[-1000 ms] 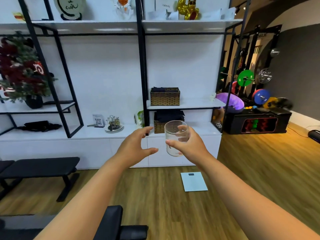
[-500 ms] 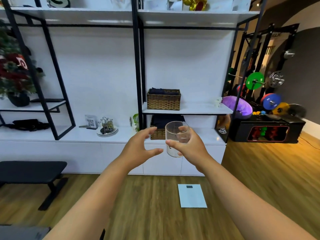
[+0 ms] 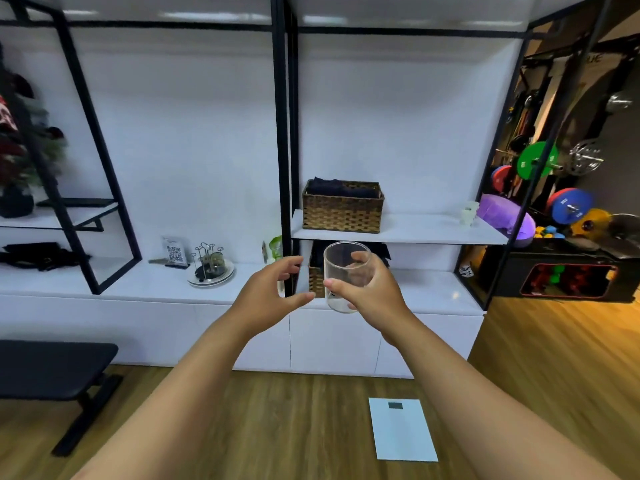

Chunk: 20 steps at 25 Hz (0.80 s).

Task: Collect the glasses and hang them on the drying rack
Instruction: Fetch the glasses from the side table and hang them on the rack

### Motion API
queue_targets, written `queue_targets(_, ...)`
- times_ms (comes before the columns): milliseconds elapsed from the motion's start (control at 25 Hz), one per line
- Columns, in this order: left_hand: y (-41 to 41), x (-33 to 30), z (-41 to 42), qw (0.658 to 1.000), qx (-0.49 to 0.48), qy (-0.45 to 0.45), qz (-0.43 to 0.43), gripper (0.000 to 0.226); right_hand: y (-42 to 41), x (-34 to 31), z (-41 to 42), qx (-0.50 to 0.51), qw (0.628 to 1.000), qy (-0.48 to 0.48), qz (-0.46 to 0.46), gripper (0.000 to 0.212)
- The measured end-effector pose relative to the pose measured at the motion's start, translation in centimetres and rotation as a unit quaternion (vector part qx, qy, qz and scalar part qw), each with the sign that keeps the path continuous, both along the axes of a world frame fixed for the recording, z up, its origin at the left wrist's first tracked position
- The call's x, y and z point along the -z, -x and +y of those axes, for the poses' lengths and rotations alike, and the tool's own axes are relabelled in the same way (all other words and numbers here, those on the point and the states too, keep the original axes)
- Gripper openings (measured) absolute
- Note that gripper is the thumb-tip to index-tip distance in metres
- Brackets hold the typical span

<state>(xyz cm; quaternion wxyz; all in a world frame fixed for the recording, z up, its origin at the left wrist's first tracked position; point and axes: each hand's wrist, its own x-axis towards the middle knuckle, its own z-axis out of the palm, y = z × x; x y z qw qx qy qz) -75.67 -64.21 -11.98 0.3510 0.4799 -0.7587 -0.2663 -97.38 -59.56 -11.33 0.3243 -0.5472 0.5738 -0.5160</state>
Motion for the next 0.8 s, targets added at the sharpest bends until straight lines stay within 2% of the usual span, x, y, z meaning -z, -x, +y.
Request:
queue_targets(240, -0.5, -0.2, -9.4, 1.0, -0.021, 0.012, 0.02, 0.058, -0.4, -0.7, -10.2, -0.021, 1.0, 0.005, -0.009, 0.088)
queue_targets(400, -0.1, -0.2, -14.6, 0.999, -0.036, 0.017, 0.026, 0.056, -0.7, -0.7, -16.7, -0.045, 0.999, 0.006, -0.017, 0.081)
queue_targets(520, 0.2, -0.2, -18.4, 0.998, -0.049, 0.018, 0.035, 0.044, -1.0, -0.5, -21.8, -0.065, 0.998, 0.017, -0.015, 0.083)
queue_targets(640, 0.1, -1.0, -22.9, 0.994, -0.086, 0.004, 0.073, 0.03, -1.4, -0.7, -27.7, -0.098, 0.995, 0.021, -0.005, 0.079)
queue_targets(800, -0.6, -2.7, -28.4, 0.985, -0.147, 0.01, 0.091, 0.029, -2.0, -1.6, -35.3, -0.148, 0.989, 0.023, 0.004, 0.078)
